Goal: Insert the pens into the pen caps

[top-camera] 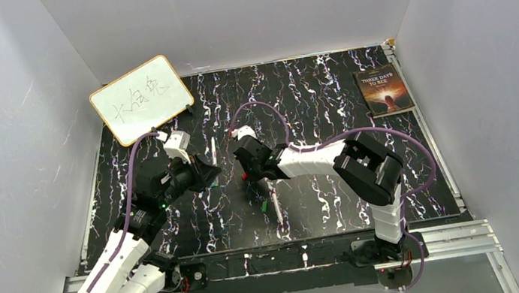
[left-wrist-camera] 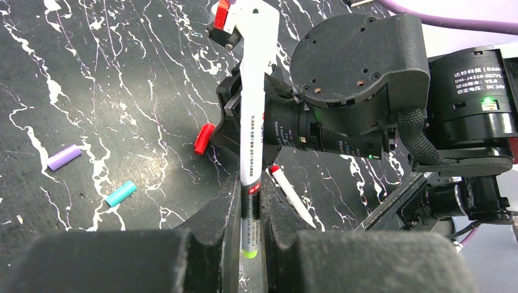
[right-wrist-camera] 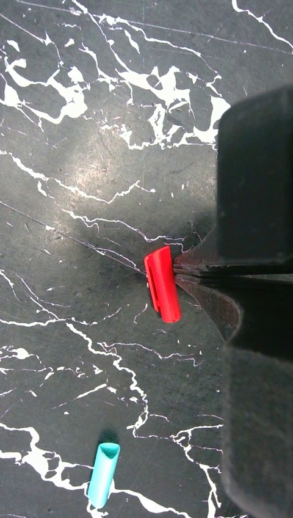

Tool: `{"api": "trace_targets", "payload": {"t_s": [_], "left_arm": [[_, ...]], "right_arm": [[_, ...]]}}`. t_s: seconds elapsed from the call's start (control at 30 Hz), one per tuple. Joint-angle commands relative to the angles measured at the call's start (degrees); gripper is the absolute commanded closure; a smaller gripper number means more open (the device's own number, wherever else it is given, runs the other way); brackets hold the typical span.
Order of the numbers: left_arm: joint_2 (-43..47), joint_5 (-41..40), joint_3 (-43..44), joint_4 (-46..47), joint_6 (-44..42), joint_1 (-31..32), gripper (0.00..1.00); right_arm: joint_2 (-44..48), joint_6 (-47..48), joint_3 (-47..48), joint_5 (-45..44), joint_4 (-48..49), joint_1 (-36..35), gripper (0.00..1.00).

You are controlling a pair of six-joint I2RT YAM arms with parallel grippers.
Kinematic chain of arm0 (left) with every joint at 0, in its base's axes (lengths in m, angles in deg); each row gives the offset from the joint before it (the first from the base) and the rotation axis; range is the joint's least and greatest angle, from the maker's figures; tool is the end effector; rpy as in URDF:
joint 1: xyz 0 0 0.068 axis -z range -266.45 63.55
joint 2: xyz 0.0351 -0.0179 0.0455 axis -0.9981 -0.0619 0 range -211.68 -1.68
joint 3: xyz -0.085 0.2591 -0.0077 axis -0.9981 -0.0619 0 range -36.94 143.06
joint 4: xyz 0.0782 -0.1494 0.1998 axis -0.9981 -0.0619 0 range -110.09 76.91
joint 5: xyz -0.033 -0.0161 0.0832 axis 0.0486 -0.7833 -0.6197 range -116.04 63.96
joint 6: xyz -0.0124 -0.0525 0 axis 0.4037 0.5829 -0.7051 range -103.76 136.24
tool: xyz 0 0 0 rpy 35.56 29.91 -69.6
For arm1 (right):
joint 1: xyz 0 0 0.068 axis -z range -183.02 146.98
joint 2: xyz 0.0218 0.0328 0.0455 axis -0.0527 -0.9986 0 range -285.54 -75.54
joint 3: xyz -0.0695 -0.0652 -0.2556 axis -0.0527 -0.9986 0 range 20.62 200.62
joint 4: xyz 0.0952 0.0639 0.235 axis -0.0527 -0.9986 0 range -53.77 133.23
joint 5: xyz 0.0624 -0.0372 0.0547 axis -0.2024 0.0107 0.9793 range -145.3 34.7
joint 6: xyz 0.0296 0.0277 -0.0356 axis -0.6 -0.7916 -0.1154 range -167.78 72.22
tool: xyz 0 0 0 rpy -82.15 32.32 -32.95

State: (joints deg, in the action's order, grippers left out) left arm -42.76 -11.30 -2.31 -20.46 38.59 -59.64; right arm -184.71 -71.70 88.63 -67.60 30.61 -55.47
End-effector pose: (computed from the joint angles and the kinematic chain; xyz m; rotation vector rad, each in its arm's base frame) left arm 0.1535 -0.0877 0.2932 0.2631 1.8672 -0.8323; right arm 0.2467 0.3086 0.1590 -0.5308 2.4457 0.2938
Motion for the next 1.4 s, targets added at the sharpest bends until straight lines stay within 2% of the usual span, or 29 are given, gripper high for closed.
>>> {"api": "trace_targets", "payload": {"t_s": [0.0,0.23,0.27,0.43,0.53,0.9,1.07,1.23,1.37], "left_arm": [[0.17,0.09,0.08,0.42,-0.55,-0.09,1.0],[0.74,0.21,0.04,0.11,-0.49,-0.09,1.0],[0.93,0.13,-0.07,0.23,-0.4,-0.09,1.0],[1.18,-0.24,-0.17,0.52,-0.2,-0.09,1.0],[1.17,-0.29,-0.1,0.61,-0.14,-0.09,1.0],[1.68,-0.03,-0.07,0.46,0.07,-0.09,1.0],[2.34,-0.63,0.14,-0.38,-0.2,-0.09,1.0],[1.32,-2.17,0.64,-1.56,-0.55,-0.09,1.0],[-0.16,-3.1,1.08,-2.42,-0.73,-0.08,1.0]], "right_arm": [[2.06,-1.74,2.27,-2.9,1.91,0.06,1.0],[3.11,-5.78,3.42,-5.63,0.39,0.01,1.0],[3.61,-6.45,3.29,-6.31,0.33,-0.02,0.96],[4.17,-9.64,3.53,-8.8,-0.48,-0.01,0.63],[3.08,-11.36,4.63,-9.99,-2.06,-0.08,0.56],[-2.21,-12.96,10.52,-9.24,-5.93,-0.64,0.58],[-2.66,-14.23,10.26,-9.3,-6.97,-0.79,0.6],[-1.94,-15.38,9.35,-10.9,-7.75,-1.08,0.52],[-2.61,-15.83,9.64,-11.37,-8.74,-1.08,0.52]]}}
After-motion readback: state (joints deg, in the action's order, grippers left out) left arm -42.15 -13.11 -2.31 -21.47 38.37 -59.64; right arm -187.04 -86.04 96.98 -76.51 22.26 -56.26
